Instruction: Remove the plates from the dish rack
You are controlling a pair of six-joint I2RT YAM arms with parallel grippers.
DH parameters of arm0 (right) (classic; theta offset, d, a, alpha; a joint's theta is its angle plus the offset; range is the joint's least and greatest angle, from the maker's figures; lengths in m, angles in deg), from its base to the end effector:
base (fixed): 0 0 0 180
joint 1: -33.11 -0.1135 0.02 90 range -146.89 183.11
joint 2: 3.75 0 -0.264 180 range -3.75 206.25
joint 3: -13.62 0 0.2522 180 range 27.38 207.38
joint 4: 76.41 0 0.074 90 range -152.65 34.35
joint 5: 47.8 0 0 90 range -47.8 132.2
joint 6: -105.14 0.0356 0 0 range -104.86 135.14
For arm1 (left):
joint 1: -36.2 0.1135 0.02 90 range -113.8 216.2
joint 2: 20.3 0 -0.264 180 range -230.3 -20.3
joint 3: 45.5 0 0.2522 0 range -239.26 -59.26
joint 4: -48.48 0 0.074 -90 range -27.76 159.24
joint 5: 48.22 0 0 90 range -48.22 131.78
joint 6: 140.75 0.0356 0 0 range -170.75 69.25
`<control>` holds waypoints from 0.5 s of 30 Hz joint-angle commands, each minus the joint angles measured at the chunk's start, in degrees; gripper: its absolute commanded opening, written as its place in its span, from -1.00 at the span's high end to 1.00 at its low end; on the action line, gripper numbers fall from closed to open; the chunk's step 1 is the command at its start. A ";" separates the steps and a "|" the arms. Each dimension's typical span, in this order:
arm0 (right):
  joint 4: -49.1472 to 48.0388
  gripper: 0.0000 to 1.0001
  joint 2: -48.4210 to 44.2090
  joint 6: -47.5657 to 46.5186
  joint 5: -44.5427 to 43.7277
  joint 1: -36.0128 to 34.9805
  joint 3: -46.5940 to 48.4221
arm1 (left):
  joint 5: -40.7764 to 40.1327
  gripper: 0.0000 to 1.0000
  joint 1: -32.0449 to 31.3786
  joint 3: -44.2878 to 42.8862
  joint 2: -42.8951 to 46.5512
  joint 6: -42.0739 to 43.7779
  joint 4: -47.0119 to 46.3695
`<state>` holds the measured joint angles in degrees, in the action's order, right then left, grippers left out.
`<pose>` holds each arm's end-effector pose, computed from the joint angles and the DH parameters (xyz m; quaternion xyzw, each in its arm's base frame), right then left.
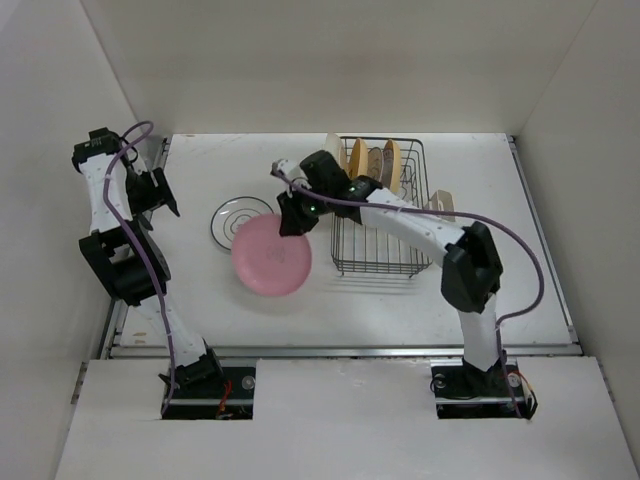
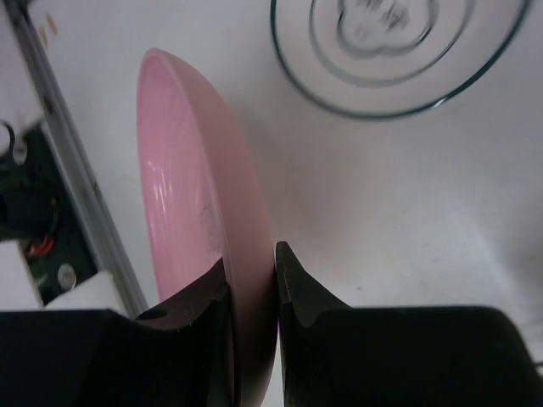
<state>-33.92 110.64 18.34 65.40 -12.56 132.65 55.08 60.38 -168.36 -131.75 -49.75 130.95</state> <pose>0.3147 0.3422 0.3089 -0.4011 0.7881 0.3425 0.3173 0.3674 0.1560 0.3063 -0.1782 0.9636 -0.0759 0.1844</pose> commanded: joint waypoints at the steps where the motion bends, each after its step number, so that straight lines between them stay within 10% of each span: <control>1: -3.15 1.00 -0.32 0.48 12.21 -0.56 -1.55 | 0.41 -0.37 -0.10 0.38 3.53 0.06 1.61; 10: -3.15 0.99 8.73 1.01 9.59 -1.79 -2.18 | 0.41 -0.37 -0.10 1.43 3.53 0.06 1.61; 15: -3.85 0.65 10.68 1.02 5.28 -1.79 -2.18 | -0.20 -0.37 -0.10 1.43 3.53 0.06 1.61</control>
<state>-34.29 120.35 19.00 72.33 -13.87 128.89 55.12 60.27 -167.51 -131.43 -49.75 131.10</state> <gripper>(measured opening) 0.241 0.681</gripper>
